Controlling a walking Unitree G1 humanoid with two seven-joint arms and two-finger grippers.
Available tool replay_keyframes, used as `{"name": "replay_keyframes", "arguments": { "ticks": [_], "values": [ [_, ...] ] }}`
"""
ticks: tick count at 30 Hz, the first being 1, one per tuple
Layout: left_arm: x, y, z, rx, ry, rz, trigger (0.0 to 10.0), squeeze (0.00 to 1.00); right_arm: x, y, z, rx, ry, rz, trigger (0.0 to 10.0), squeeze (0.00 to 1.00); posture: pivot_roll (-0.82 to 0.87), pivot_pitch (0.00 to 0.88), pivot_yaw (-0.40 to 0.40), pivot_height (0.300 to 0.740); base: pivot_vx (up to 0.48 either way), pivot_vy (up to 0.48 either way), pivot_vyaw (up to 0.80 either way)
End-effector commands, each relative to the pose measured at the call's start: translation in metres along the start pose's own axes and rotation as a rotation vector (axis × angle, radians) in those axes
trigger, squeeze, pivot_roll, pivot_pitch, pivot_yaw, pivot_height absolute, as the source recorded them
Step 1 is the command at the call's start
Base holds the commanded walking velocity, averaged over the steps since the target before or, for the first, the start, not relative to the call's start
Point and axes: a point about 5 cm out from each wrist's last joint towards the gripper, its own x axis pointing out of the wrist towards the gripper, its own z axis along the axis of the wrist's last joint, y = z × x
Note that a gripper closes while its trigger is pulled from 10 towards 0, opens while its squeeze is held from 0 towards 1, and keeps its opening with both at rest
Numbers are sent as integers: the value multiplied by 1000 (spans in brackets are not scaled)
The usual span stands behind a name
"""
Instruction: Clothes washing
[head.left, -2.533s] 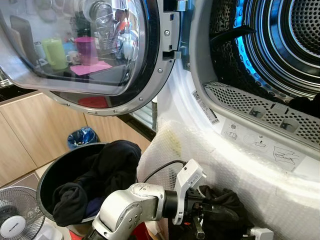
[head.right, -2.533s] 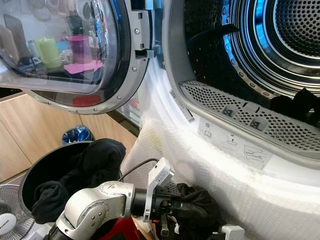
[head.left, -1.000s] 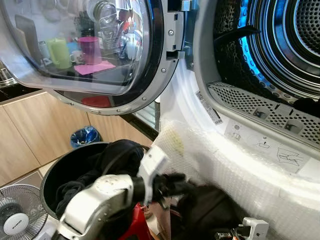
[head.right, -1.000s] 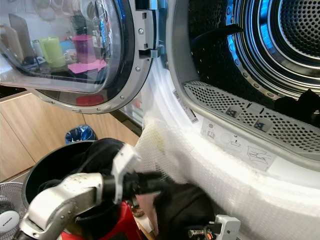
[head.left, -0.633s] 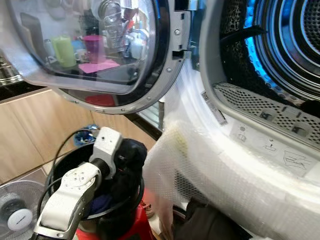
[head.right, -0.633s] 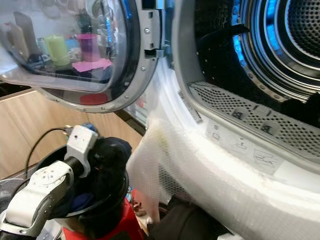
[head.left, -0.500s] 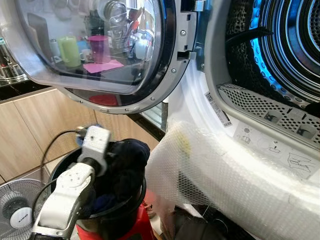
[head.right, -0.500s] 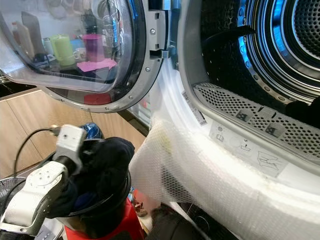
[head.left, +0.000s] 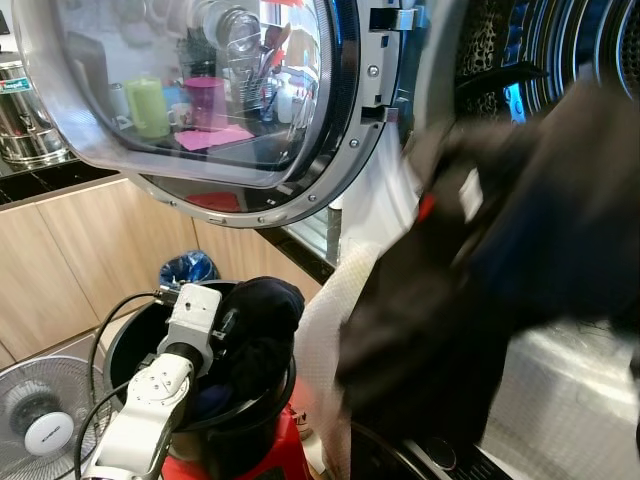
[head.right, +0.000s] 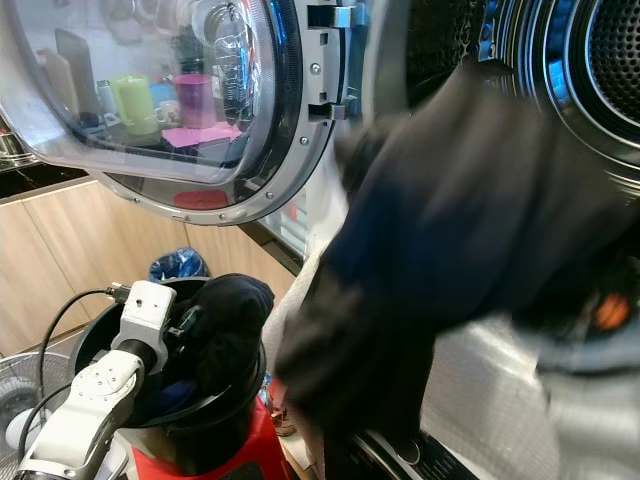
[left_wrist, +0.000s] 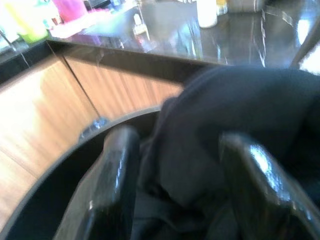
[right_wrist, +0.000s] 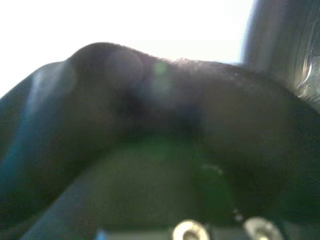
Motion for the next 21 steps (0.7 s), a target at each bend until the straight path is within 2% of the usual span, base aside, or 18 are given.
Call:
{"name": "replay_keyframes", "arguments": {
  "ticks": [1,4,6,7,8,9,10,11,12,13,14,15,16,18,19,20,21],
  "values": [
    [1,0,-3,11,8,13,10000,0,6,-12,11,-19,-30,-43,0,0,215,0,-44,740,0,0,0],
    [1,0,-5,11,19,20,10000,0,38,-37,20,-72,-29,-82,0,0,211,0,-43,740,0,0,0],
    [1,-3,-8,10,26,10,10000,0,69,-62,21,-110,-2,-153,0,0,199,0,-43,740,0,0,0],
    [2,-5,-9,11,29,5,10000,0,80,-70,21,-128,10,-176,0,0,197,0,-46,740,0,0,0],
    [2,-7,-8,2,25,-3,10000,0,101,-94,19,-150,61,-323,0,0,198,0,-46,740,0,0,0],
    [2,-7,-8,2,25,-3,10000,0,101,-94,19,-150,61,-323,0,0,198,0,-46,740,0,0,0],
    [2,-9,-8,-1,24,-4,10000,0,111,-107,18,-161,92,-434,0,0,198,0,-49,740,0,0,0],
    [2,-9,-8,-1,24,-4,10000,0,111,-107,18,-161,92,-434,0,0,198,0,-49,740,0,0,0],
    [1,-10,-9,-2,28,-6,10000,0,119,-120,17,-183,133,-565,0,0,198,0,-49,740,0,0,0],
    [1,-10,-9,-2,28,-6,10000,0,119,-120,17,-183,133,-565,0,0,198,0,-49,740,0,0,0],
    [1,-11,-10,-2,31,-6,10000,0,123,-126,17,-200,159,-644,0,0,198,0,-49,740,0,0,0],
    [1,-14,-11,-6,34,-15,10000,0,122,-137,14,-244,222,-796,0,0,189,0,-47,740,0,0,0],
    [1,-14,-11,-6,34,-15,10000,0,122,-137,14,-244,222,-796,0,0,189,0,-47,740,0,0,0],
    [2,-17,-11,-5,36,-24,10000,0,117,-144,9,-290,285,-906,0,0,187,0,-45,740,0,0,0],
    [2,-18,-11,-5,38,-27,10000,0,112,-148,6,-341,328,-960,588,0,188,0,-46,740,0,0,0],
    [2,-19,-12,-5,40,-29,10000,0,108,-151,4,-387,362,-998,2196,0,187,0,-46,740,0,0,0],
    [2,-19,-12,-5,40,-29,10000,0,108,-151,4,-387,362,-998,2196,0,187,0,-46,740,0,0,0]
  ]
}}
